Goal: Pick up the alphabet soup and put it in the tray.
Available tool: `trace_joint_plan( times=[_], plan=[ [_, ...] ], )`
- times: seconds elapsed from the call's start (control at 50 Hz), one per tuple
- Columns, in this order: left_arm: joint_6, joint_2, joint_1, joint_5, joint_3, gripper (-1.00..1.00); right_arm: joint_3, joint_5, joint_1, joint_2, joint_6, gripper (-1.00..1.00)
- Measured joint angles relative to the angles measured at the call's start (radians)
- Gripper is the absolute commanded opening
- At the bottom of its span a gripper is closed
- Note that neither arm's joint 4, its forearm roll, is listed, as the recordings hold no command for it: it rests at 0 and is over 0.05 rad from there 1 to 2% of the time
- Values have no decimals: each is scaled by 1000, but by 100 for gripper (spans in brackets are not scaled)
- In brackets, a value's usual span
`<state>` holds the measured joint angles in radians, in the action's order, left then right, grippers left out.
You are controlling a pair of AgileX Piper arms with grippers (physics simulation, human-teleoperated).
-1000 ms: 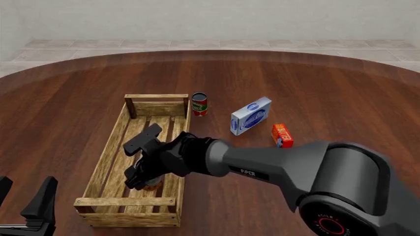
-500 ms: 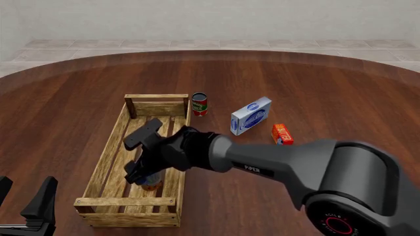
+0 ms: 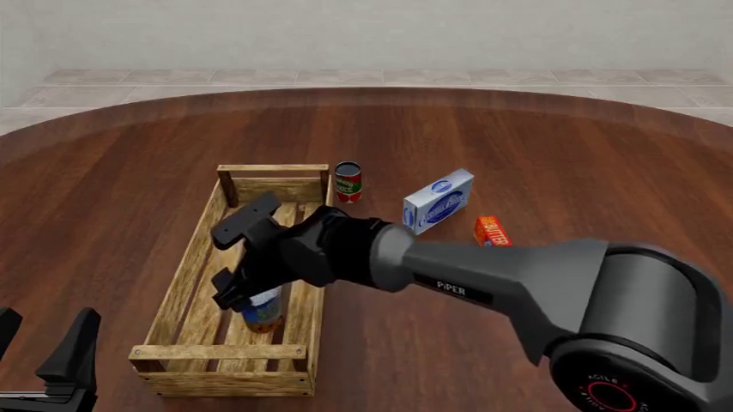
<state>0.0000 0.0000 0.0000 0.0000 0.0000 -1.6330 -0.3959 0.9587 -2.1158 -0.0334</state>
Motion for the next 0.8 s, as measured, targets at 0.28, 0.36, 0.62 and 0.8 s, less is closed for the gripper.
trace_joint_plan(
  times=[0.28, 0.36, 0.62, 0.8],
  plan=[
    [0, 0, 0, 0, 0, 100, -26, -30, -9, 34, 20, 100],
    [0, 0, 0, 0, 0, 100, -40, -44, -14, 50, 28, 100],
    [0, 0, 0, 0, 0, 100, -90, -100, -23, 127, 58, 100],
    [0, 0, 0, 0, 0, 100, -88, -122, -28, 194, 73, 100]
  ],
)
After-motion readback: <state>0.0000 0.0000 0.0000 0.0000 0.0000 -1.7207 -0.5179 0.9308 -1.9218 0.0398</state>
